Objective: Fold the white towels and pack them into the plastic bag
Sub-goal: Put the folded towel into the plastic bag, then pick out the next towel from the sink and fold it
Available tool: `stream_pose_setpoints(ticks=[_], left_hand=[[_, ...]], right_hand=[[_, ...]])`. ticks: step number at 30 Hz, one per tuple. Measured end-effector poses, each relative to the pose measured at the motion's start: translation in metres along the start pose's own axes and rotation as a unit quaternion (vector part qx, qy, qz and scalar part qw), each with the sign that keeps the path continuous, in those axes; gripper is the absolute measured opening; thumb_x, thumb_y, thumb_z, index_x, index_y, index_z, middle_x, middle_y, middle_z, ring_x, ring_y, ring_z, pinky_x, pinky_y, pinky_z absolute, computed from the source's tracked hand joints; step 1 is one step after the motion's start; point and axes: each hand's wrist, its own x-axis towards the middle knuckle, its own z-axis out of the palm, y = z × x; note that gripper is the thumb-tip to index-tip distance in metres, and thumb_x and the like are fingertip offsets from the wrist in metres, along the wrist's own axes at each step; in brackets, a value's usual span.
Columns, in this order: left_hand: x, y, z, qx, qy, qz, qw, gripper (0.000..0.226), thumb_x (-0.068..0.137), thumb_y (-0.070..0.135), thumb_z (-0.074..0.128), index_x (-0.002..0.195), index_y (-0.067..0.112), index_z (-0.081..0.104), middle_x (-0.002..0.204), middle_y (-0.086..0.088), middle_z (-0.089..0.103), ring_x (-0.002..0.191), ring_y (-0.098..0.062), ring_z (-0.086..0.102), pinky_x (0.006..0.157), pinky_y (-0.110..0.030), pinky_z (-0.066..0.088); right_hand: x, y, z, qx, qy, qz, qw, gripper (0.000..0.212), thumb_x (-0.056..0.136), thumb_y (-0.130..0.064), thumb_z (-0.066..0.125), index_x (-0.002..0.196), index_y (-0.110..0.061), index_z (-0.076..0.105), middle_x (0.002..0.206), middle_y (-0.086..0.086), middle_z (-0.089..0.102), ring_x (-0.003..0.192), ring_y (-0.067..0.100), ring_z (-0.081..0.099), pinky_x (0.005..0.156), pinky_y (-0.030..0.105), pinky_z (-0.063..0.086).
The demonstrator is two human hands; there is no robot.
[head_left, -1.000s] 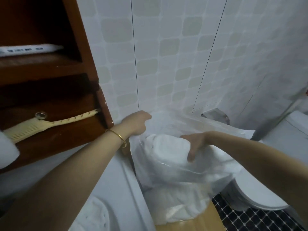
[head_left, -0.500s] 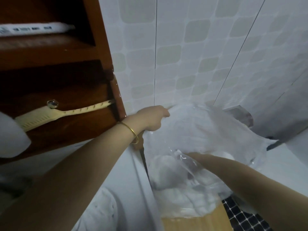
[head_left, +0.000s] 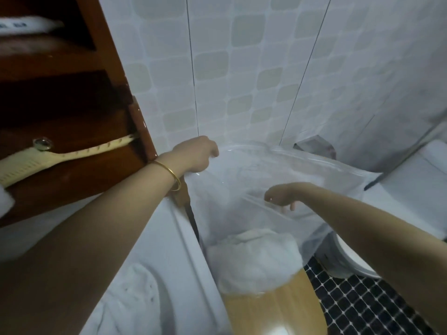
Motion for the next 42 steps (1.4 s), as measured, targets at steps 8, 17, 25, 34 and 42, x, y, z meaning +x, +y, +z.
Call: stream_pose_setpoints(ticks=[8, 17, 25, 34, 42], left_hand=[[-0.021, 0.014, 0.007, 0.055, -0.014, -0.057, 0.997, 0.036, 0.095, 0.0, 0.039, 0.126, 0.001, 0.057, 0.135, -0.015, 0.052, 0.123, -0.031, 0.049, 0.103, -0.035, 0.041], [-0.034, 0.001, 0.015, 0.004, 0.059, -0.119, 0.991, 0.034, 0.092, -0.003, 0.042, 0.121, -0.001, 0.059, 0.128, -0.018, 0.055, 0.119, -0.035, 0.051, 0.1, -0.037, 0.044], [-0.066, 0.011, 0.027, -0.031, 0.229, -0.036, 0.972, 0.043, 0.089, -0.006, 0.039, 0.124, 0.007, 0.059, 0.128, -0.013, 0.052, 0.12, -0.033, 0.045, 0.1, -0.038, 0.042], [-0.167, -0.038, 0.064, -0.179, 0.274, 0.066, 0.943, 0.032, 0.09, -0.002, 0.044, 0.11, 0.01, 0.066, 0.116, -0.006, 0.058, 0.108, -0.019, 0.054, 0.088, -0.023, 0.041], [-0.264, -0.183, 0.131, -0.087, 0.01, -0.044, 0.995, 0.031, 0.09, 0.008, 0.052, 0.119, 0.011, 0.062, 0.126, -0.011, 0.054, 0.118, -0.027, 0.05, 0.099, -0.026, 0.036]], right_hand=[[-0.076, -0.03, -0.013, 0.191, 0.129, -0.11, 0.967, 0.049, 0.088, -0.061, 0.047, 0.104, -0.017, 0.062, 0.104, 0.0, 0.064, 0.087, 0.018, 0.064, 0.078, 0.035, 0.052], [-0.11, -0.041, 0.024, -0.017, 0.203, -0.114, 0.972, 0.04, 0.085, -0.043, 0.064, 0.112, -0.014, 0.065, 0.112, 0.002, 0.063, 0.103, 0.023, 0.058, 0.089, 0.035, 0.047], [-0.124, -0.045, 0.03, -0.053, 0.368, -0.07, 0.926, 0.019, 0.091, -0.033, 0.055, 0.095, -0.017, 0.065, 0.103, 0.003, 0.064, 0.094, 0.025, 0.058, 0.07, 0.031, 0.043], [-0.143, -0.132, 0.074, -0.033, 0.588, -0.098, 0.802, 0.042, 0.086, -0.015, 0.06, 0.127, -0.011, 0.053, 0.138, 0.01, 0.047, 0.127, 0.031, 0.04, 0.101, 0.038, 0.031], [-0.103, -0.276, 0.186, 0.095, 0.405, -0.147, 0.898, 0.036, 0.087, -0.009, 0.051, 0.122, -0.018, 0.056, 0.133, 0.004, 0.046, 0.124, 0.027, 0.041, 0.098, 0.033, 0.038]])
